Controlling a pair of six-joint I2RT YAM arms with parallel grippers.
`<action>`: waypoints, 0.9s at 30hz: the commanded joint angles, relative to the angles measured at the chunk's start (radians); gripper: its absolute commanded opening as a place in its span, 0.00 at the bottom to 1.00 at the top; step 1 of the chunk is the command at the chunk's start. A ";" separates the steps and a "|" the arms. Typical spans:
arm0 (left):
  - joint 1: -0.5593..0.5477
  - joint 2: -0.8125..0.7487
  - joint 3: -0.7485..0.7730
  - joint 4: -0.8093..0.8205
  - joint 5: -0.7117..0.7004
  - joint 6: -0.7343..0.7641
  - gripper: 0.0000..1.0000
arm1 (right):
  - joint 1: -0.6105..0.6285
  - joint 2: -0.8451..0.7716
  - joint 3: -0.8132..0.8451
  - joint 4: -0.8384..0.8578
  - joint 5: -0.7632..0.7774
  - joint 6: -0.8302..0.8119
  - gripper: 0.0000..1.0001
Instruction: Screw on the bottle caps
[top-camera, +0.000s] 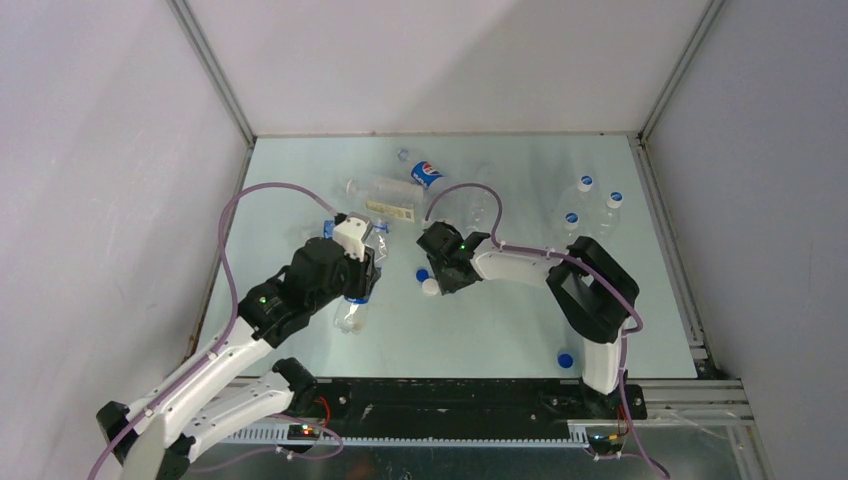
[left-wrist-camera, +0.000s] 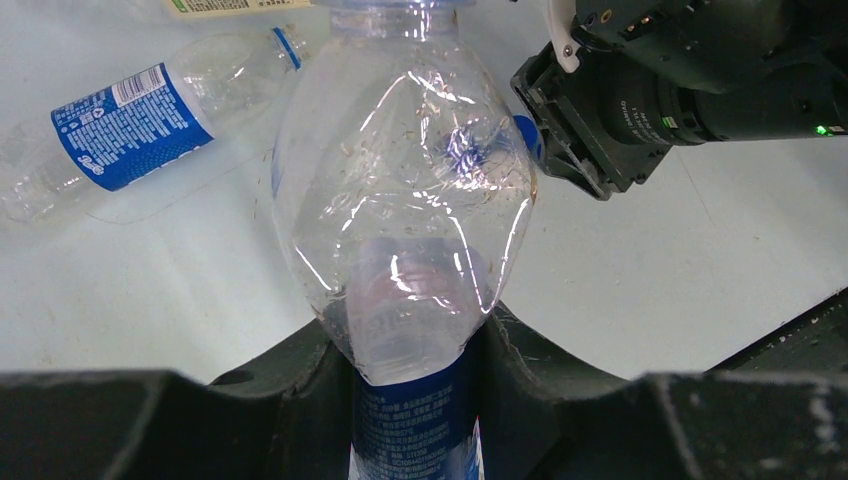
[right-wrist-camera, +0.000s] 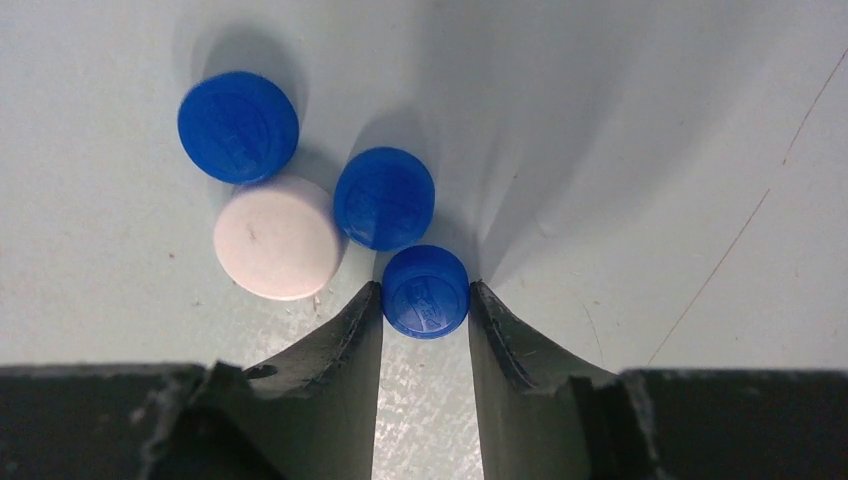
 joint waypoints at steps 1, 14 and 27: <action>0.006 -0.004 -0.001 0.043 0.013 0.038 0.28 | 0.021 -0.043 -0.012 -0.123 -0.017 0.009 0.33; 0.006 0.037 0.018 0.071 0.076 0.087 0.28 | 0.077 -0.285 -0.313 -0.211 -0.109 0.072 0.40; 0.006 0.038 0.023 0.056 0.081 0.099 0.28 | 0.040 -0.272 -0.317 -0.138 -0.168 0.076 0.55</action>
